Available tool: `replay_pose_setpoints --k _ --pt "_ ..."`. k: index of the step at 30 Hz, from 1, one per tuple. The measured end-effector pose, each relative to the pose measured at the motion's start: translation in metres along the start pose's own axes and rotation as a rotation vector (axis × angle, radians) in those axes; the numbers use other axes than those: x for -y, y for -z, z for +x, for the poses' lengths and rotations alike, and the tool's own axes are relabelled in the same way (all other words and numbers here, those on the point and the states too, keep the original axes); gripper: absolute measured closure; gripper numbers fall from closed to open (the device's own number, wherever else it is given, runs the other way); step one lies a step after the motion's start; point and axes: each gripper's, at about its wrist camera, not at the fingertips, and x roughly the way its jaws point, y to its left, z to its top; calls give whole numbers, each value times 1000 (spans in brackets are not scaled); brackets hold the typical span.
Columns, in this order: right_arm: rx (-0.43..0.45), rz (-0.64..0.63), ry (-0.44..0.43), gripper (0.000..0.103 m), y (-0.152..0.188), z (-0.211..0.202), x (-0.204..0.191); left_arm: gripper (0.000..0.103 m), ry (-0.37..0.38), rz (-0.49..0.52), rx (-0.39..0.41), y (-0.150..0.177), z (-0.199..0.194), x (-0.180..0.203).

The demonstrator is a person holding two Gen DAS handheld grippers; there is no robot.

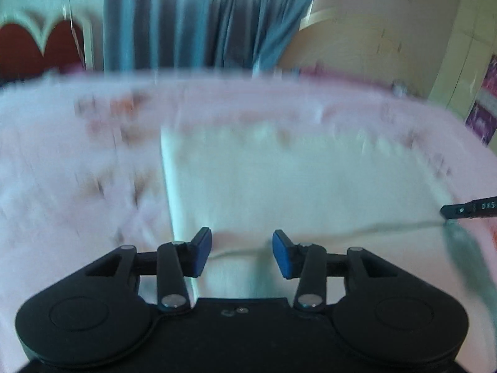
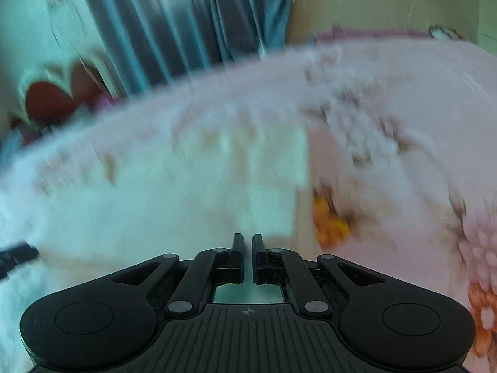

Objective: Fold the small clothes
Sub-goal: 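Fold the hem toward the collar with the right gripper and release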

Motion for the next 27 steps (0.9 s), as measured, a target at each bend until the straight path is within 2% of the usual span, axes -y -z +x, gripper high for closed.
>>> replay_pose_setpoints --k 3,6,9,12,15,16,18,19,20,22,25,27 --pt "30 -4 -2 101 -2 -8 4 60 4 33 20 1 -5 -1" --pt "85 18 -1 101 -12 -6 7 53 1 44 75 -16 -4 0" --pt "125 0 11 101 -27 4 7 51 11 39 78 -42 15 -8" --pt "109 -8 32 101 -48 23 13 51 -6 29 59 -66 48 -23" --pt "76 -18 103 101 -60 43 25 49 -40 24 38 -80 76 -41" --pt "80 -1 100 101 -63 45 31 49 -37 11 48 -83 78 -48" --pt "93 9 170 100 -66 39 33 52 -63 -15 51 -88 73 -55" --pt "120 23 158 100 -65 31 31 53 -86 -14 68 -89 65 -53" --pt "144 44 112 100 -64 23 27 52 -70 -18 102 -86 53 -48" --pt "161 26 39 100 -59 17 4 49 1 -8 128 -81 41 -29" --pt "131 -48 -67 100 -49 30 -45 48 35 83 144 -66 35 19" --pt "106 -106 -84 100 -42 42 -72 48 72 107 133 -55 36 42"
